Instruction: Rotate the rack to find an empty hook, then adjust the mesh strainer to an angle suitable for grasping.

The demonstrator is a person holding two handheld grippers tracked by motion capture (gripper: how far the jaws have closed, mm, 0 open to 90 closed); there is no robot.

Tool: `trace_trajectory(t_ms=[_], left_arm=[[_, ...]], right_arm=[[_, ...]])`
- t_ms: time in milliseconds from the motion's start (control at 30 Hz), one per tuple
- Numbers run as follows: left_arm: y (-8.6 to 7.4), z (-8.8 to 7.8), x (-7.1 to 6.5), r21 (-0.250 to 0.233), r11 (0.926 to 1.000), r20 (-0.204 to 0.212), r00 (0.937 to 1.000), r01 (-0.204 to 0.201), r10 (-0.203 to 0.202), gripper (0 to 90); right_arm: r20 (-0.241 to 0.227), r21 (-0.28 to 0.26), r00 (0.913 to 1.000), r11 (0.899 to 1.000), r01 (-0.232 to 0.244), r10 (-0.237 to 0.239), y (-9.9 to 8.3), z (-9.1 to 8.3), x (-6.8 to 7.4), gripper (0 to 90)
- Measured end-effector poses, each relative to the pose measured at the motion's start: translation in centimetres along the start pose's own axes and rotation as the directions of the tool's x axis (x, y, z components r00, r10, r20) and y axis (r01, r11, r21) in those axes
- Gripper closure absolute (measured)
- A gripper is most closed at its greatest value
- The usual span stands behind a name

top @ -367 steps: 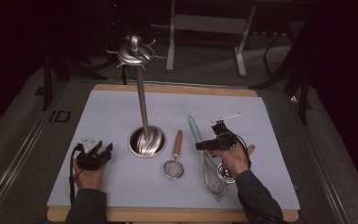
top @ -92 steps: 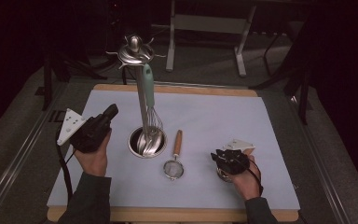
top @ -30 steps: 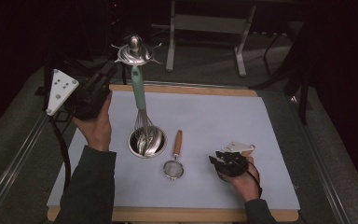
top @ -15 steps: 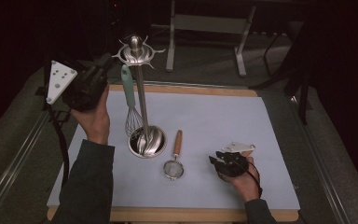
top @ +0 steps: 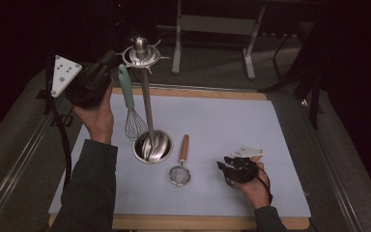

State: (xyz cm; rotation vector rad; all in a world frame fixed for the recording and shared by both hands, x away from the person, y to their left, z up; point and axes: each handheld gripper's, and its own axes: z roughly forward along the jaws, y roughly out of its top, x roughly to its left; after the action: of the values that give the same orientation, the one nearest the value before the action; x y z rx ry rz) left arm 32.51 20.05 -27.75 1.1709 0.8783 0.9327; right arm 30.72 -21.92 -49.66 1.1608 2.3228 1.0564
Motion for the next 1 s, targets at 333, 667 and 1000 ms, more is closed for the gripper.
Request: trace_trajectory(t_ms=[333,667,1000], left_arm=[[-0.1,-0.1,0.1,0.016,0.9997,0.002,0.9998,-0.019,0.019,90.0],[-1.0,-1.4,0.8,0.037,0.9985,-0.008,0.9991,-0.041,0.041,89.9],[-2.3,-2.2,1.3,0.08,0.9951,-0.019,0.9981,-0.057,0.059,87.3]], right_arm=[[0.0,0.001,1.0,1.0,-0.007,0.007,0.0,-0.2,-0.2,61.0],[-0.003,0.009,1.0,1.0,-0.008,0.008,0.0,-0.3,-0.3,61.1],[-0.023,0.013,0.9997,1.0,-0.002,0.002,0.2,-0.4,0.0,63.1]])
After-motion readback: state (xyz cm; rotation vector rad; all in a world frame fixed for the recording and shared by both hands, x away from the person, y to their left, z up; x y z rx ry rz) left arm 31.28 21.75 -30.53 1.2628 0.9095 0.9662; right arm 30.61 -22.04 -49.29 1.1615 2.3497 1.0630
